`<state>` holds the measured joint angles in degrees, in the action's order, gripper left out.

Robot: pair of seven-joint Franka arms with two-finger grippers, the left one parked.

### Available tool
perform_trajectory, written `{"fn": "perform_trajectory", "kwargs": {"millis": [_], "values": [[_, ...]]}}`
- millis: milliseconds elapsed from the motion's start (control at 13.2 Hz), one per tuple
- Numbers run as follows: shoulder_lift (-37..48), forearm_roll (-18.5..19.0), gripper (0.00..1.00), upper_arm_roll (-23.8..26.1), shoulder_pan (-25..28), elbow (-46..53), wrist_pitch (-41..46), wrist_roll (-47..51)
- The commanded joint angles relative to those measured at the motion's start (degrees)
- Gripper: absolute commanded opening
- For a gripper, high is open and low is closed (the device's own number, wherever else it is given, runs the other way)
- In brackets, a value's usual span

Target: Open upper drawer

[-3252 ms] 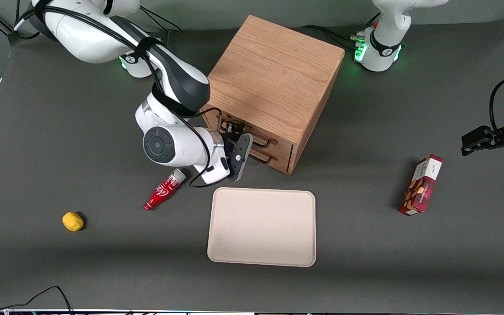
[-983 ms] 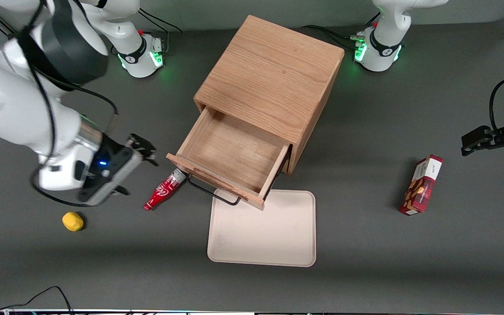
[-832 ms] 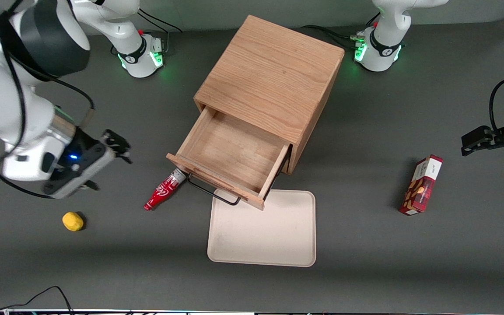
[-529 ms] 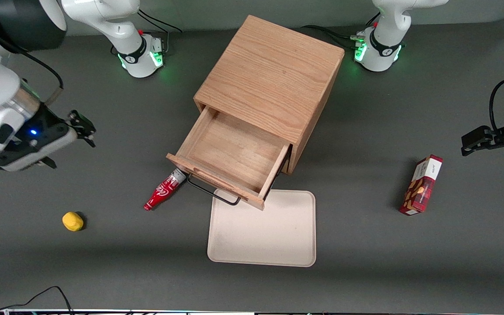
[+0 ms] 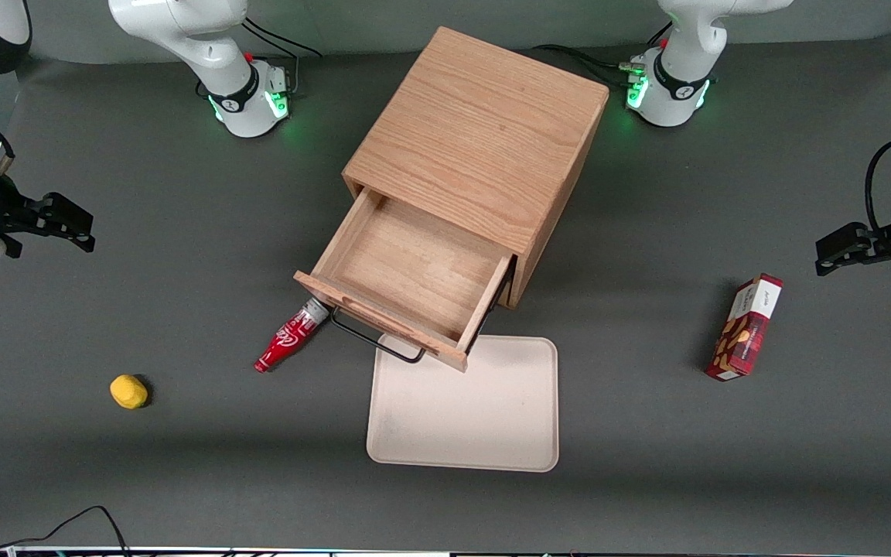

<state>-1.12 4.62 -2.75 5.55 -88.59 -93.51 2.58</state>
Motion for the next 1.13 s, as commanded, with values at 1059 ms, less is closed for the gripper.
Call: {"fn": "perform_trajectory", "kwargs": {"millis": [1059], "values": [[-1.42,-2.6,1.0,0.82,-3.71,3.69,1.22,-1.87]]}}
